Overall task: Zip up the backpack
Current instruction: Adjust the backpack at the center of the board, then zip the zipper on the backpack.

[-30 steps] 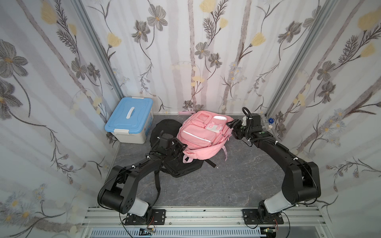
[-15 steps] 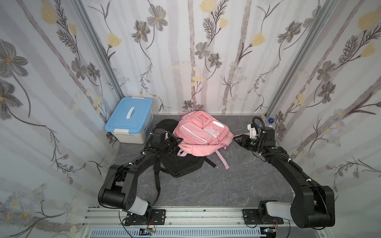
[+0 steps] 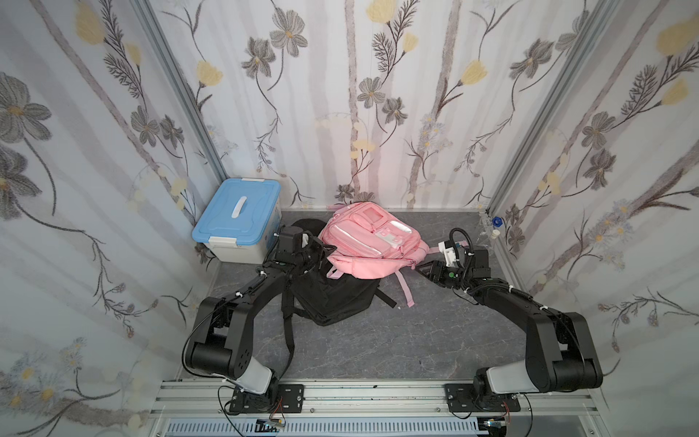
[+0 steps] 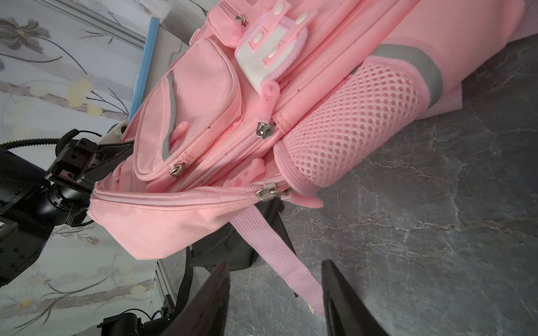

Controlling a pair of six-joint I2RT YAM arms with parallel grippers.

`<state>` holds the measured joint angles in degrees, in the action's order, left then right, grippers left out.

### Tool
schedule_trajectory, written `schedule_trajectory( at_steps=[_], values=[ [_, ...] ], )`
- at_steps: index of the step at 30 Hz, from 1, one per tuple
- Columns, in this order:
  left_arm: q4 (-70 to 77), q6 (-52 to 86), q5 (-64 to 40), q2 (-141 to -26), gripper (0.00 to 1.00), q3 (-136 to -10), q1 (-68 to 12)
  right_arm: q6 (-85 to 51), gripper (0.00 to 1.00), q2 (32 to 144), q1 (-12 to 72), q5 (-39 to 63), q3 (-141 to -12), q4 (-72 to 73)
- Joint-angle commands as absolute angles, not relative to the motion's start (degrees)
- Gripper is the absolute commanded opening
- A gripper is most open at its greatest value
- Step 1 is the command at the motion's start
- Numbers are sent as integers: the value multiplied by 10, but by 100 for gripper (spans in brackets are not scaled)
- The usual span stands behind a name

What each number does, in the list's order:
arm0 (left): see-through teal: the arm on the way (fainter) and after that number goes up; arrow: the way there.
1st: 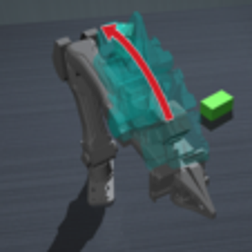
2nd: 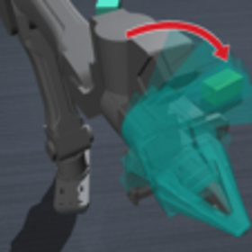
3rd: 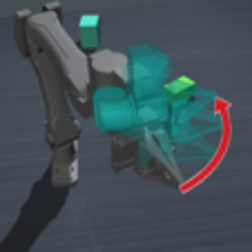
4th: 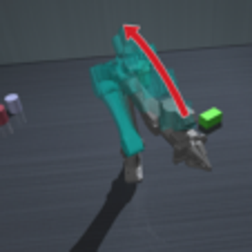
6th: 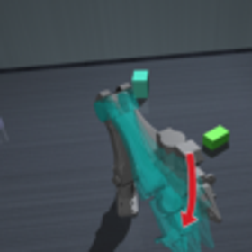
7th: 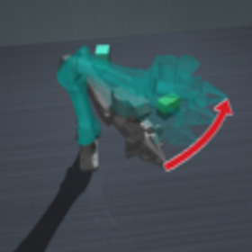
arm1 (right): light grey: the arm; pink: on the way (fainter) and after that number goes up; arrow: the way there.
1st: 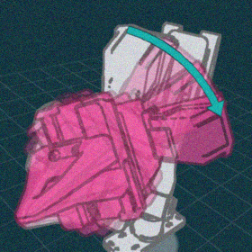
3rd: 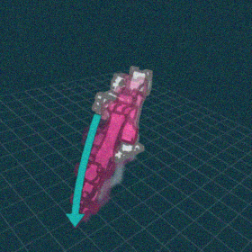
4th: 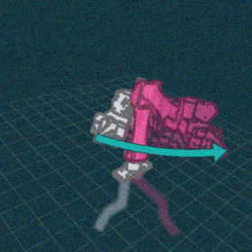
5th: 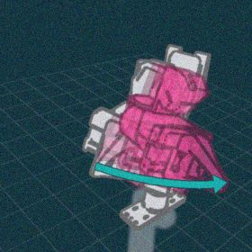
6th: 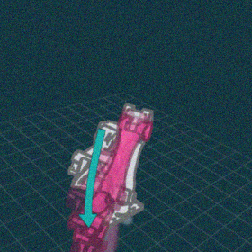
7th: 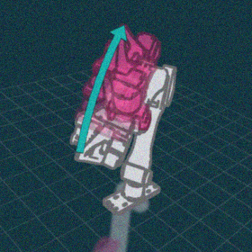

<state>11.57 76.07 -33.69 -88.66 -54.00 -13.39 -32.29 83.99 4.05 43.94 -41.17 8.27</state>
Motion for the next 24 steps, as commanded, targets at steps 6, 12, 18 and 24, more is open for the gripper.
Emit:
schedule_trajectory(
  at_steps=[6, 12, 18, 24],
  values=[
    [77, 776, -383, -891, 0, -592, -131, -370, 54, 906, 40, 498, -419, 220],
    [52, 780, -402, -899, 0, -612, -129, -389, 53, 947, 39, 514, -424, 268],
    [39, 783, -413, -903, 0, -621, -128, -436, 51, 998, 39, 536, -434, 352],
    [19, 776, -419, -910, 0, -641, -128, -467, 44, 1026, 39, 549, -442, 415]
  ],
)
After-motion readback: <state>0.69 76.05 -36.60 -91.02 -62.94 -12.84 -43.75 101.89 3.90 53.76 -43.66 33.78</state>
